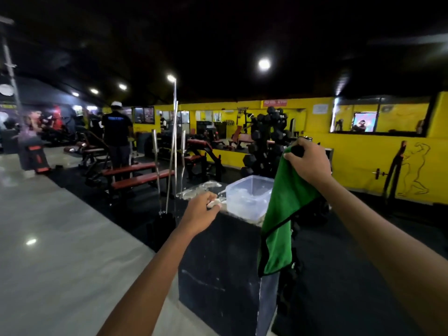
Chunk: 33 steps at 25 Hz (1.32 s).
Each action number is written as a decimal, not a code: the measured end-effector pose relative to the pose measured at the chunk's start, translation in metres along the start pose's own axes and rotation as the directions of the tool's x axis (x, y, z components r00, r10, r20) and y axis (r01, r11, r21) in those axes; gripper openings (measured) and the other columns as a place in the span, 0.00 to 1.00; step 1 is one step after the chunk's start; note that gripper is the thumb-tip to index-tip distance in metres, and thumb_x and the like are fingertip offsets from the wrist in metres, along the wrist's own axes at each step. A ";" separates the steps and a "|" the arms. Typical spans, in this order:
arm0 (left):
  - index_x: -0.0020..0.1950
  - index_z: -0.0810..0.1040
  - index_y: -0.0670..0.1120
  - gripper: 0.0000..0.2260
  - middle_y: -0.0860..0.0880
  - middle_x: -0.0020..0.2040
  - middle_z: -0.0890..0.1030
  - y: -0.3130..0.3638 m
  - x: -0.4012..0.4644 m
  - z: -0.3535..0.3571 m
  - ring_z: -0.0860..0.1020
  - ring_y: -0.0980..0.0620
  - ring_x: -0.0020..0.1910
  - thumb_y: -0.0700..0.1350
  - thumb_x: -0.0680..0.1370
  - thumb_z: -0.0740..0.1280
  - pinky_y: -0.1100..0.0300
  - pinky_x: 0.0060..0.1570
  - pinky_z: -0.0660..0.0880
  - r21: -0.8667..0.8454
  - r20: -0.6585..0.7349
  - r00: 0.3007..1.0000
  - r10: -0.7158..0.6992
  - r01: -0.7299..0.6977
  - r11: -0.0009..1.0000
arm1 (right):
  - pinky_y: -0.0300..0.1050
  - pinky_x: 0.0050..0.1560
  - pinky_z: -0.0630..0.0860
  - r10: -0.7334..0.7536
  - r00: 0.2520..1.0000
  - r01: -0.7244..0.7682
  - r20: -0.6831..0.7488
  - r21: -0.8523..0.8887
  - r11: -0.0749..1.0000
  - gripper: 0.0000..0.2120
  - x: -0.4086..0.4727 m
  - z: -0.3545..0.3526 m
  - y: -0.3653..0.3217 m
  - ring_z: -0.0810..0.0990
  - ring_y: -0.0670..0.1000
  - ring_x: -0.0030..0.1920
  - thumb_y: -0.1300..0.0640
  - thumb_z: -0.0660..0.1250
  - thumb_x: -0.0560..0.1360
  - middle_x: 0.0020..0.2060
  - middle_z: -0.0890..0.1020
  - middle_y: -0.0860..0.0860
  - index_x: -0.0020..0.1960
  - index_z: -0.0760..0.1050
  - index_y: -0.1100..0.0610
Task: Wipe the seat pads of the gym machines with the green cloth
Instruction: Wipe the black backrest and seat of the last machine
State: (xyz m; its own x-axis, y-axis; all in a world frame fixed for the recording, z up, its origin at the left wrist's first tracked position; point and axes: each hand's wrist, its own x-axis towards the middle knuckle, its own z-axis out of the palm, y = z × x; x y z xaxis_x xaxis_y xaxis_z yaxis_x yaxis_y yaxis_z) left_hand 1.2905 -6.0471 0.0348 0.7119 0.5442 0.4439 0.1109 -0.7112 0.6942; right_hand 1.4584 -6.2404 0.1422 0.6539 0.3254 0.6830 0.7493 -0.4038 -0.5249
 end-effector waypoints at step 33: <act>0.60 0.76 0.39 0.14 0.43 0.56 0.80 -0.183 0.533 0.234 0.77 0.48 0.55 0.42 0.77 0.68 0.71 0.44 0.64 -0.155 0.361 0.889 0.282 -0.240 0.958 | 0.49 0.42 0.75 0.372 0.926 -0.315 0.069 -0.407 0.857 0.08 0.279 0.404 0.217 0.78 0.60 0.49 0.55 0.66 0.71 0.47 0.80 0.57 0.47 0.77 0.59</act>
State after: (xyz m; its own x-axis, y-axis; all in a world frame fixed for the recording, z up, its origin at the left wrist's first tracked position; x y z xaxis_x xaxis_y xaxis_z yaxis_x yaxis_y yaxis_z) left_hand 1.8119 -5.7317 0.0116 0.9147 0.1226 0.3852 -0.1727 -0.7431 0.6466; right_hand 1.8457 -5.8916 0.0136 0.8914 0.2097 0.4019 0.3939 -0.7969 -0.4580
